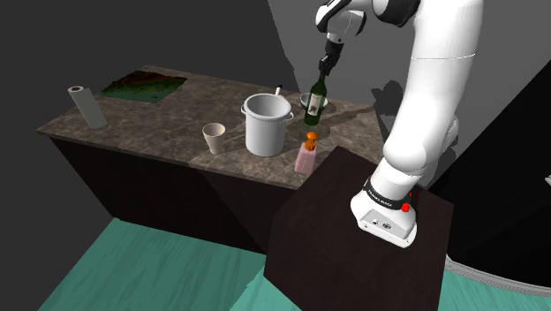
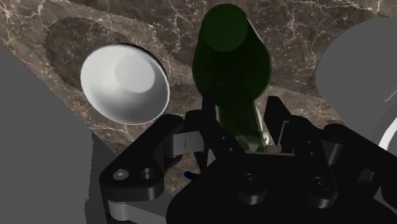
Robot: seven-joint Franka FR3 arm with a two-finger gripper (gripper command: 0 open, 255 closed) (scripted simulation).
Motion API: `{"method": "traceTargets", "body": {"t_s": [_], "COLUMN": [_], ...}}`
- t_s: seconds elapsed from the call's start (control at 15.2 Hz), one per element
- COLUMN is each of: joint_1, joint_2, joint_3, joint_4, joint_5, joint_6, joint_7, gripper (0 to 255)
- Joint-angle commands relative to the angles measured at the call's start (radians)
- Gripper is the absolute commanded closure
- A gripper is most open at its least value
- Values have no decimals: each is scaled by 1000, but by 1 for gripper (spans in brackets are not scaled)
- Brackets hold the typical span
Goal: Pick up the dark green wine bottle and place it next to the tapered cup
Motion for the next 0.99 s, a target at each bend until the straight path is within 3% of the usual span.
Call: {"method": "traceTargets", "body": {"t_s": [0.0,0.92], "joint_1": [1,15], "joint_2": [-12,-80], "joint_3": [-5,-28], "joint_4": [15,122], "joint_5": [-10,-70], "joint_6": [-24,-186], "joint_7": [6,49], "gripper": [255,255]}}
